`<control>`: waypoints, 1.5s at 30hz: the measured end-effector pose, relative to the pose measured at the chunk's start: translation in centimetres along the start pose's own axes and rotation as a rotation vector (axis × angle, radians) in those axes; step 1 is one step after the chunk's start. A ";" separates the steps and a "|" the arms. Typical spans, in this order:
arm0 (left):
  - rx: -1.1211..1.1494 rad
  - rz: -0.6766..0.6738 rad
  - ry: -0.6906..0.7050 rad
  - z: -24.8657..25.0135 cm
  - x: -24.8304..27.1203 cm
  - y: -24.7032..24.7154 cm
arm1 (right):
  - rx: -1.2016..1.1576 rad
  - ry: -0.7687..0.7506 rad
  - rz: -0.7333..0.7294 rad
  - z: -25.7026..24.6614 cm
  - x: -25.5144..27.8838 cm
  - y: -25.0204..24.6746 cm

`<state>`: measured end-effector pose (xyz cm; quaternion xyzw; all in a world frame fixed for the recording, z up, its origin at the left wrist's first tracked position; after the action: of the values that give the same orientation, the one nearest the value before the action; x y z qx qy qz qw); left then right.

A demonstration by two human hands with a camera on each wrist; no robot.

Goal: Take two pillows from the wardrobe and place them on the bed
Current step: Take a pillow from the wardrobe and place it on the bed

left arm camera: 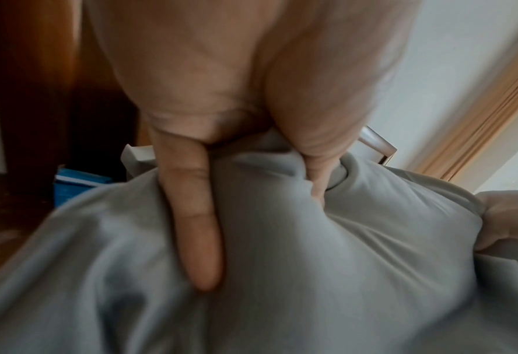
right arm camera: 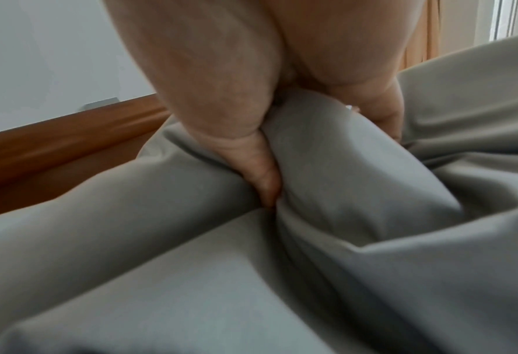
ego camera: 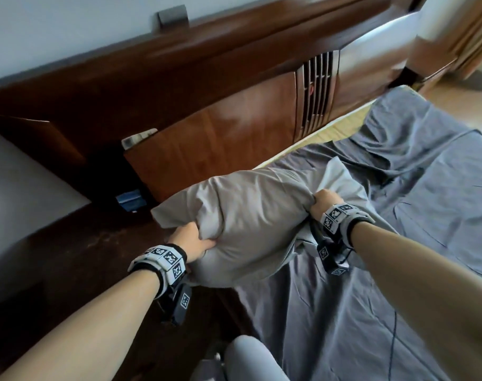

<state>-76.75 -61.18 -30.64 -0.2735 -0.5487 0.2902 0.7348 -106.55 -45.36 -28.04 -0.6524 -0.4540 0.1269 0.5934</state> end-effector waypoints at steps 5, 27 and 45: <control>-0.063 0.015 0.036 7.4 -4.6 -3.3 | 0.003 0.054 0.031 2.1 -5.6 -4.5; 0.112 -0.073 0.083 57.0 -26.5 11.1 | 0.075 0.067 0.179 39.9 -47.3 -19.4; -0.774 -0.084 0.163 54.0 -51.2 31.3 | -0.412 0.556 0.208 48.8 -62.8 3.1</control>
<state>-144.57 -72.49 -72.95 -0.5297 -0.5681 0.0093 0.6298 -174.51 -59.49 -67.08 -0.8107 -0.2226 -0.0899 0.5340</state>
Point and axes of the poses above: each hand's wrist, its own x-axis away from the middle knuckle, its own y-axis out of the palm, z = x × y, the point moved 1 cm from there along -x, towards the middle knuckle, and after that the axes turned 15 degrees about -y, right-handed, at the moved point
